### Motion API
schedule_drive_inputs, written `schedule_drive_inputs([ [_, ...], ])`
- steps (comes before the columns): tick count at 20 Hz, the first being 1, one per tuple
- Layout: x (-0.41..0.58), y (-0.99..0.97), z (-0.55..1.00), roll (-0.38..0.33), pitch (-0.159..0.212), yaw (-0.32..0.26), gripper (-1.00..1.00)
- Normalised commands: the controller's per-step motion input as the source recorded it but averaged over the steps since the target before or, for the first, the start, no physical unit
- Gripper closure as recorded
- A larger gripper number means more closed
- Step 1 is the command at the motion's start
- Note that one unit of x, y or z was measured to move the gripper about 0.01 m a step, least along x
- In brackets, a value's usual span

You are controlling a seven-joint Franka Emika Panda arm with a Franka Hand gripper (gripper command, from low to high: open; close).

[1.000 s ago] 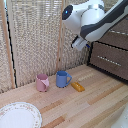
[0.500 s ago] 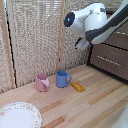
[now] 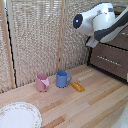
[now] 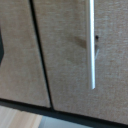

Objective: Kindly get your arm to the topmost drawer handle. Get a good grip on it, then softly pull to open it.

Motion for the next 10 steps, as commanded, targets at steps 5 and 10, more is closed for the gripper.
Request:
schedule_drive_inputs([
  [5, 0.000, -0.69, 0.26, -0.069, 0.170, 0.079, -1.00],
  [10, 0.048, -0.61, 0.05, -0.024, 0.155, 0.137, -1.00],
])
